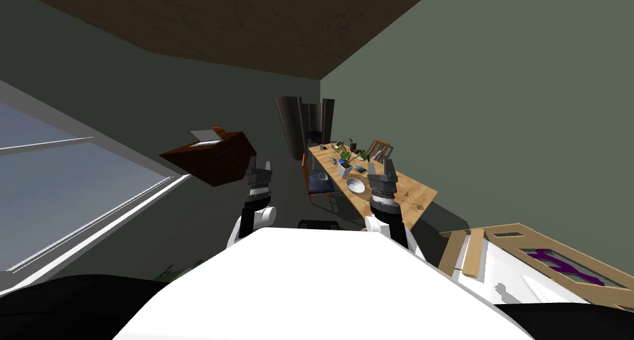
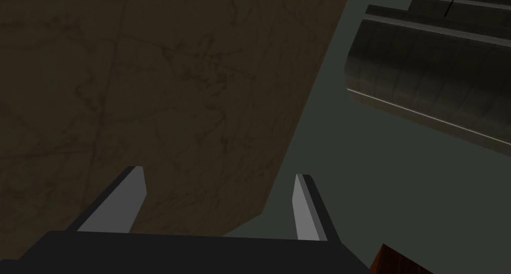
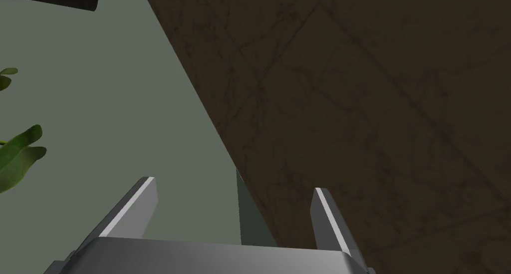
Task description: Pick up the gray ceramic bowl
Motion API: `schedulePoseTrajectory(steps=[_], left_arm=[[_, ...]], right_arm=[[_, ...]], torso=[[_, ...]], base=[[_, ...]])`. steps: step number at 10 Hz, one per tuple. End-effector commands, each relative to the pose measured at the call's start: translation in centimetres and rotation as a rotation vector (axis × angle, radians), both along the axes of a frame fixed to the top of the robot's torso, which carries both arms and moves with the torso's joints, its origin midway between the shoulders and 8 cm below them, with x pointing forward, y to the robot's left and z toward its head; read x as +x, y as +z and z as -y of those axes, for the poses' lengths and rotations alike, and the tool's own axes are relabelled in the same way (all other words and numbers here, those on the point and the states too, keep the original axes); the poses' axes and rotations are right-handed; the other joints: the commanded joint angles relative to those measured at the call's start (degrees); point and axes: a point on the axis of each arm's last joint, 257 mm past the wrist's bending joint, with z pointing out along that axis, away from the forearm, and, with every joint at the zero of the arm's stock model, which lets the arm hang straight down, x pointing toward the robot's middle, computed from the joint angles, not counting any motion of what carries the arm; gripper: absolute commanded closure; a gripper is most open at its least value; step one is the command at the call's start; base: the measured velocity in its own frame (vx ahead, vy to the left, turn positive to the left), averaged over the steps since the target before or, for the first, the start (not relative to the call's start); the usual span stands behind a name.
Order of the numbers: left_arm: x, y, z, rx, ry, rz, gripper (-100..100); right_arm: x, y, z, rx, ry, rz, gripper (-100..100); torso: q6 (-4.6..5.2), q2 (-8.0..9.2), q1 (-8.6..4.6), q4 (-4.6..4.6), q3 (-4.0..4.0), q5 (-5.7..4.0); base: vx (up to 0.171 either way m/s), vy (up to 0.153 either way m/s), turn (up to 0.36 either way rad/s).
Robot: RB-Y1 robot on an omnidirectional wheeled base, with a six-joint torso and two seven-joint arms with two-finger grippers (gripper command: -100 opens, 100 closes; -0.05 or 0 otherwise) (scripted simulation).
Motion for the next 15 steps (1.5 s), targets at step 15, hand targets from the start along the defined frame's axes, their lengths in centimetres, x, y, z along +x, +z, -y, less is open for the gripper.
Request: schedulePoseTrajectory(steps=[15], left_arm=[[0.0,0.0,0.0,0.000,0.000,0.000,0]], right_arm=[[3.4,-21.3,3.0,-0.533,-0.055,-0.540,-100]], torso=[[0.01,-0.02,0.36,0.00,-0.01,0.10]], base=[[-0.033,0.143,0.042]])
